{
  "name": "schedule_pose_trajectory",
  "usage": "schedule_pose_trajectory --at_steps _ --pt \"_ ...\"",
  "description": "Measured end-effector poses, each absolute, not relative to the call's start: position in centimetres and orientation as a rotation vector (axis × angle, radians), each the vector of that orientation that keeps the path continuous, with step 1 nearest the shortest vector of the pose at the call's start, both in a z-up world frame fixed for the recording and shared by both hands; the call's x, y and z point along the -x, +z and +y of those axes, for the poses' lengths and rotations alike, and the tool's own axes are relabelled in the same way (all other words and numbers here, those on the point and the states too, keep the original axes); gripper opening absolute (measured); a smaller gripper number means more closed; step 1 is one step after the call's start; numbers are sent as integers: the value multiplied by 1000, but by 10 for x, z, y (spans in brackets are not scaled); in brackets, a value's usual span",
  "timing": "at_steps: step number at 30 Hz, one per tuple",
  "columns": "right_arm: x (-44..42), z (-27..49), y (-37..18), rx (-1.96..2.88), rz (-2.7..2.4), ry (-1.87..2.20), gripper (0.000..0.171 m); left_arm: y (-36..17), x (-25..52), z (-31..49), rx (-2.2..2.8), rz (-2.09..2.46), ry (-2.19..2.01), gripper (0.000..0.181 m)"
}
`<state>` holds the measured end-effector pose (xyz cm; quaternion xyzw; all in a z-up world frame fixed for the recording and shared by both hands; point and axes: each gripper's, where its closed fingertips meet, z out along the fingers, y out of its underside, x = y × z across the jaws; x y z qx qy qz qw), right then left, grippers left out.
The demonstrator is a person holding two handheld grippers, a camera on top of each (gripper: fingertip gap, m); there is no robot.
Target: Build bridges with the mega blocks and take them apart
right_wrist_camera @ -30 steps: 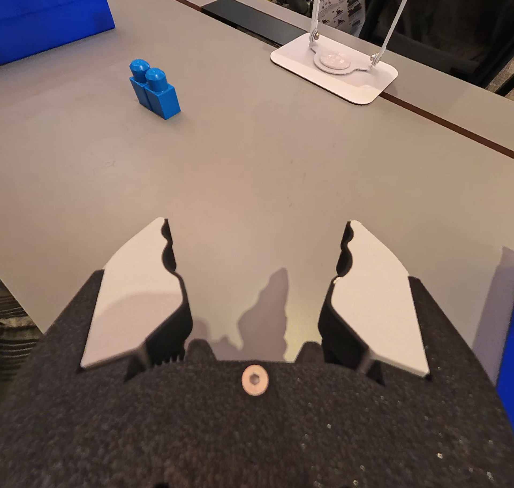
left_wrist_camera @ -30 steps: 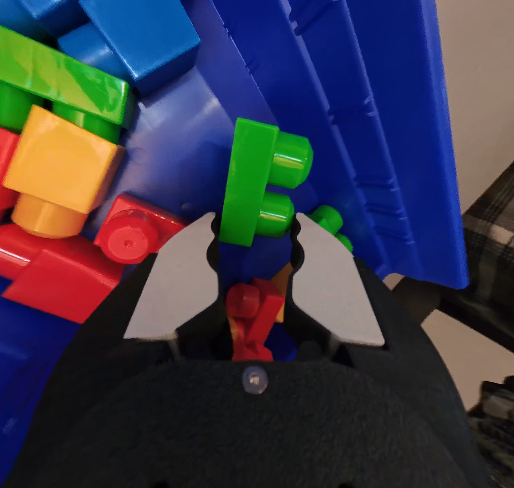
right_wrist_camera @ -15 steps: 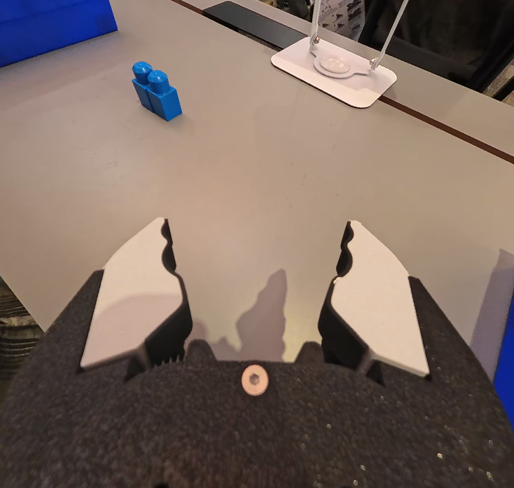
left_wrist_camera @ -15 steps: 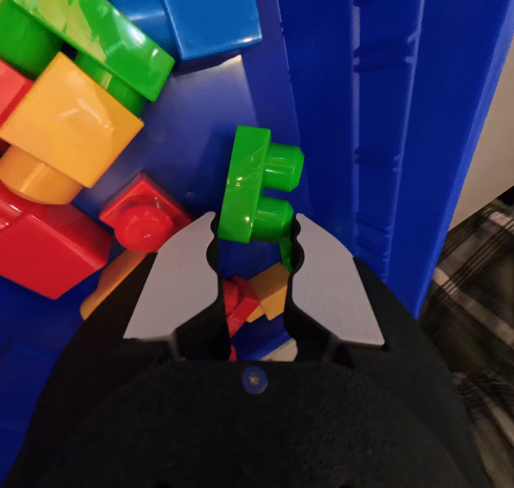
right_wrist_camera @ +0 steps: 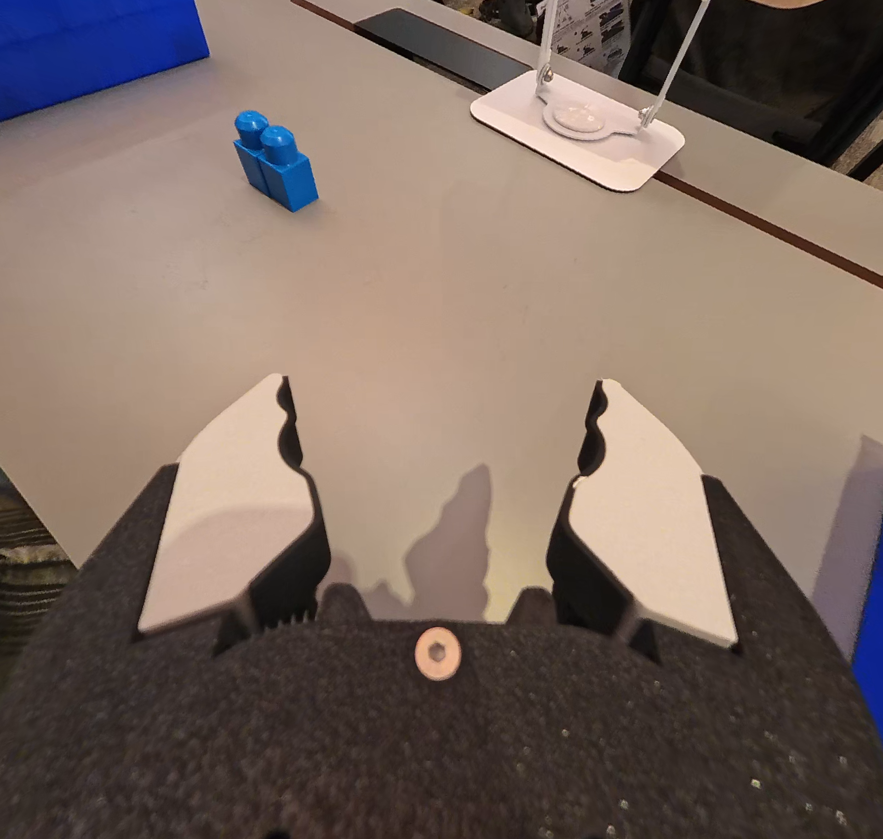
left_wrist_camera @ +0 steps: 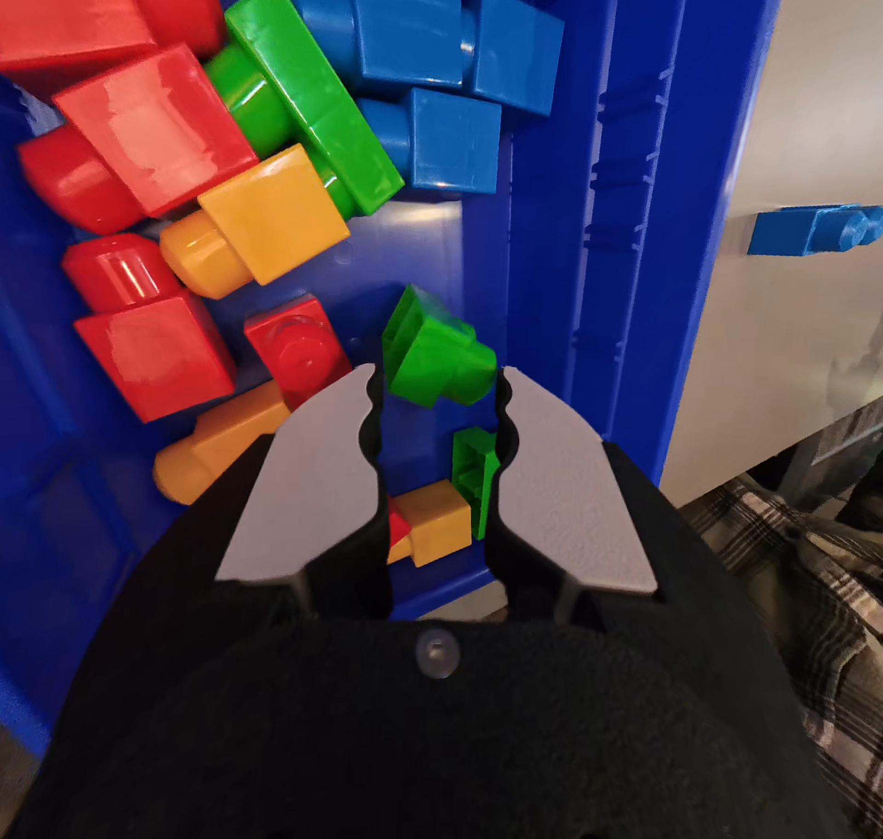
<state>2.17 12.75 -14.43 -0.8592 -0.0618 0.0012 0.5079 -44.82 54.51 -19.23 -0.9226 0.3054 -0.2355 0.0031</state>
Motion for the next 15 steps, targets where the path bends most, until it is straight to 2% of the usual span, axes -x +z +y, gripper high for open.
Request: schedule_pose_trajectory --at_steps 6,10,15 --pt "-21 128 -143 2065 -149 2 114 -187 458 546 2758 1137 -511 49" --pt "-20 128 -141 2064 -157 -1 114 -178 475 556 2618 1267 -265 44" --pt "-20 128 -141 2061 -157 -1 114 -161 482 558 2555 1242 -304 40"
